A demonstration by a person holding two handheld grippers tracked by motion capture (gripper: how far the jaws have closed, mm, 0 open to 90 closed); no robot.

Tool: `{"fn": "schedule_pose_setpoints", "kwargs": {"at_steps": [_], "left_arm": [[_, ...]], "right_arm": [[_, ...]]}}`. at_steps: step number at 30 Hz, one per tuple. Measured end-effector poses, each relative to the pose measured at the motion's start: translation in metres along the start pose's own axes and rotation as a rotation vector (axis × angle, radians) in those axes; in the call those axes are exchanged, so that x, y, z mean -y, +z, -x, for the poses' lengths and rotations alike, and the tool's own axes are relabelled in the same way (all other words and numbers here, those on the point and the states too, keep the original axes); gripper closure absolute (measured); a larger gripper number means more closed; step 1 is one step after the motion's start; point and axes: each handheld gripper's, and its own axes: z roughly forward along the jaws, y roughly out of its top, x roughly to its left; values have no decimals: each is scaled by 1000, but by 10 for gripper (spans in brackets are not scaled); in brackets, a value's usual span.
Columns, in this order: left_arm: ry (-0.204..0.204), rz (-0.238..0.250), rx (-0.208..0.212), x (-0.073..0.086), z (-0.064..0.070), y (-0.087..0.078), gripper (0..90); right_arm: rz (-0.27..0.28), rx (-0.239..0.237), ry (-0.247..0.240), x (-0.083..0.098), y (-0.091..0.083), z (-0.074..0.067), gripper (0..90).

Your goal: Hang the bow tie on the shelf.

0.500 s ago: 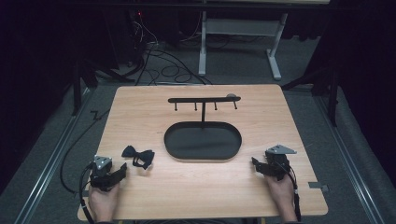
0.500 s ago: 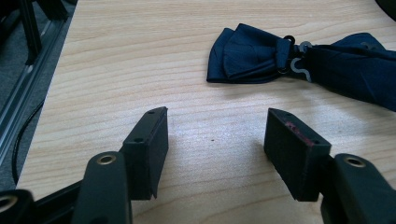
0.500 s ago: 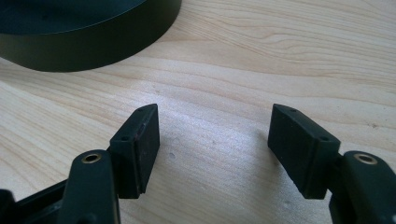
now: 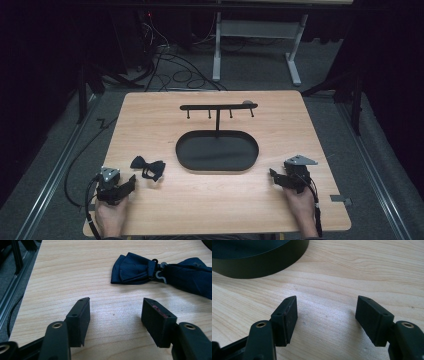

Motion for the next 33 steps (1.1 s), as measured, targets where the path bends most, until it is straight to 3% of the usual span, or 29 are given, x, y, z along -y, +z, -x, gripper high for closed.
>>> {"fn": "schedule_pose_setpoints", "kwargs": {"at_steps": [27,33], "left_arm": [[-1,-1,-1,0,0,0,421],[-4,23,30,1,-3,-8,420]], "right_arm": [[-1,5,2,0,0,0,362],[0,5,2,0,0,0,361]]}}
